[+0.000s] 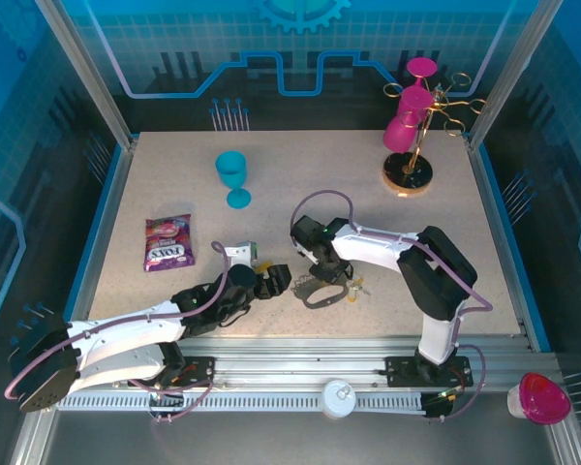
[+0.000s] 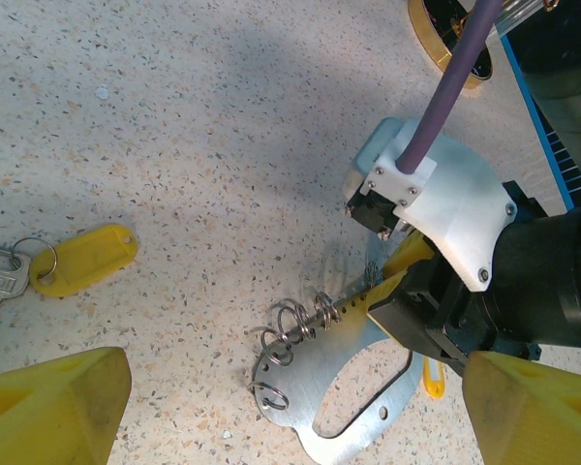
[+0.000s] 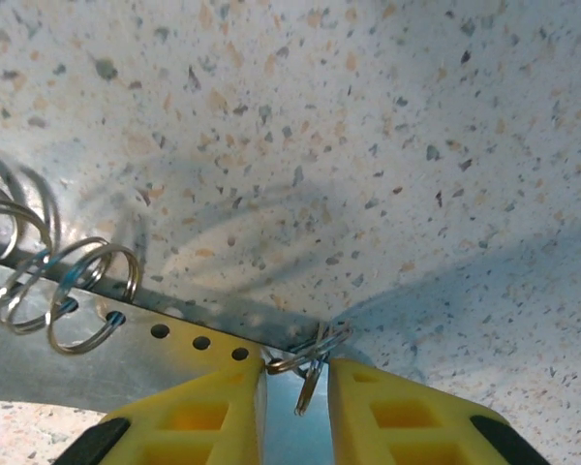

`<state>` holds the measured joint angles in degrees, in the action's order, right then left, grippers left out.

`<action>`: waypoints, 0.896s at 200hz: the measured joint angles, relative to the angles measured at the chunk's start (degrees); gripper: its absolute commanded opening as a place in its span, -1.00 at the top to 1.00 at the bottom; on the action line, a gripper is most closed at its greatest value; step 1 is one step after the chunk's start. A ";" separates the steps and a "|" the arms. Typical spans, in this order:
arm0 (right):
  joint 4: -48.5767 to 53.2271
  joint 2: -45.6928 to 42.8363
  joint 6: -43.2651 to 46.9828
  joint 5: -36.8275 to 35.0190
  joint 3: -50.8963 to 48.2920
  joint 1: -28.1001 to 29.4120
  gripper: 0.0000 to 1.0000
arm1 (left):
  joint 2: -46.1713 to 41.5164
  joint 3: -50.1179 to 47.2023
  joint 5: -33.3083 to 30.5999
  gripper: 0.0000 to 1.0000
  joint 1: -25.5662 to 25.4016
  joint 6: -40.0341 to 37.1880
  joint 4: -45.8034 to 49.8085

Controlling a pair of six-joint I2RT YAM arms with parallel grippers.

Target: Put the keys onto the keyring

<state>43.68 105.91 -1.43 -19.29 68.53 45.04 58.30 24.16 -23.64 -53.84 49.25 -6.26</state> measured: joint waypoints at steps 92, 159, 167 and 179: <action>0.09 2.12 -0.02 -3.13 1.36 0.00 0.69 | -0.04 0.00 -0.11 -0.78 0.00 0.00 0.00; 0.46 2.16 -0.02 -3.67 1.99 0.00 0.89 | -0.04 0.00 -0.11 -0.78 0.00 0.00 0.00; 0.46 2.10 -0.07 -3.63 1.99 0.00 0.90 | -0.04 0.00 -0.13 -0.78 0.00 0.00 0.02; 0.46 1.79 -0.20 -3.08 1.99 0.00 0.90 | -0.04 0.00 -0.11 -0.78 0.00 0.00 0.02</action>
<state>44.14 107.70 -1.63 -22.37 70.52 45.04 58.26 24.16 -23.75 -53.84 49.25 -6.24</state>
